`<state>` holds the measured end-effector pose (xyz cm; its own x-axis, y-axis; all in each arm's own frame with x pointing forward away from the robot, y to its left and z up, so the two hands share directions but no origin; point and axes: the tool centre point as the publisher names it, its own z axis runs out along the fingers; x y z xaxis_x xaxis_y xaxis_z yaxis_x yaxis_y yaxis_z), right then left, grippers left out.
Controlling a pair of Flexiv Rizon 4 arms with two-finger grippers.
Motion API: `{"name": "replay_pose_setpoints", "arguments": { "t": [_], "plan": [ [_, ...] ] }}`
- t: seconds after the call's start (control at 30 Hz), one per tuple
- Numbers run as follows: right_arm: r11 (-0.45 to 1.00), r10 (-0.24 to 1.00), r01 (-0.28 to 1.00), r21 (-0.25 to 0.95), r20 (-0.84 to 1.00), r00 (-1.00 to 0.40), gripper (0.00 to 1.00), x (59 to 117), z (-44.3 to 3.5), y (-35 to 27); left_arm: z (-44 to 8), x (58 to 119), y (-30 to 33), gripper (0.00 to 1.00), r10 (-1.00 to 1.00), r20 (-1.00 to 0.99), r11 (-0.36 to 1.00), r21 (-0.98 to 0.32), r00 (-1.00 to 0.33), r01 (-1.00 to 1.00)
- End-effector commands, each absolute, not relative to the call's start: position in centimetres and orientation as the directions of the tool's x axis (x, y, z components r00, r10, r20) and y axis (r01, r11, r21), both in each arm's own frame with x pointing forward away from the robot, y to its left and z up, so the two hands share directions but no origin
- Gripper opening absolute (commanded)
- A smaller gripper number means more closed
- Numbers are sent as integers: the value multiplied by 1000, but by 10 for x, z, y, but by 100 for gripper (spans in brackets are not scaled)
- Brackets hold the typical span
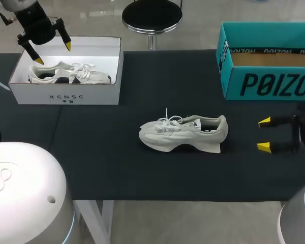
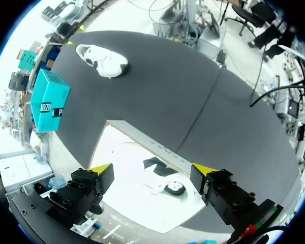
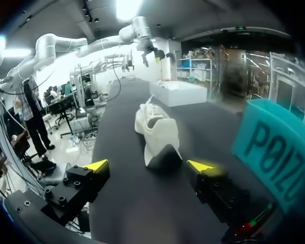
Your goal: Take the shoe out of the shoebox, open the shoe tongue, remove and reinsert the insole, then place the shoe into the shoebox
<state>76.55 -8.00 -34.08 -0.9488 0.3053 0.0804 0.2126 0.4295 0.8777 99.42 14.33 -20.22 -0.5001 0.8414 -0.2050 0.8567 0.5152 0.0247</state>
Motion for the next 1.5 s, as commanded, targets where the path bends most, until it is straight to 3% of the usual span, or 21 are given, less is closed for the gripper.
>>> {"name": "replay_pose_setpoints", "arguments": {
  "t": [0.03,0.67,1.5],
  "plan": [
    [423,299,211,881,84,-950,100,772,-357,-82,-202,993,143,100,842,-204,515,28,-500,857],
    [444,239,211,871,112,-965,100,806,-381,-79,-202,993,143,100,842,-204,515,28,-500,857],
    [388,134,58,920,6,-991,100,816,-400,-48,-202,993,143,100,842,-204,515,28,-500,857]
  ]
}}
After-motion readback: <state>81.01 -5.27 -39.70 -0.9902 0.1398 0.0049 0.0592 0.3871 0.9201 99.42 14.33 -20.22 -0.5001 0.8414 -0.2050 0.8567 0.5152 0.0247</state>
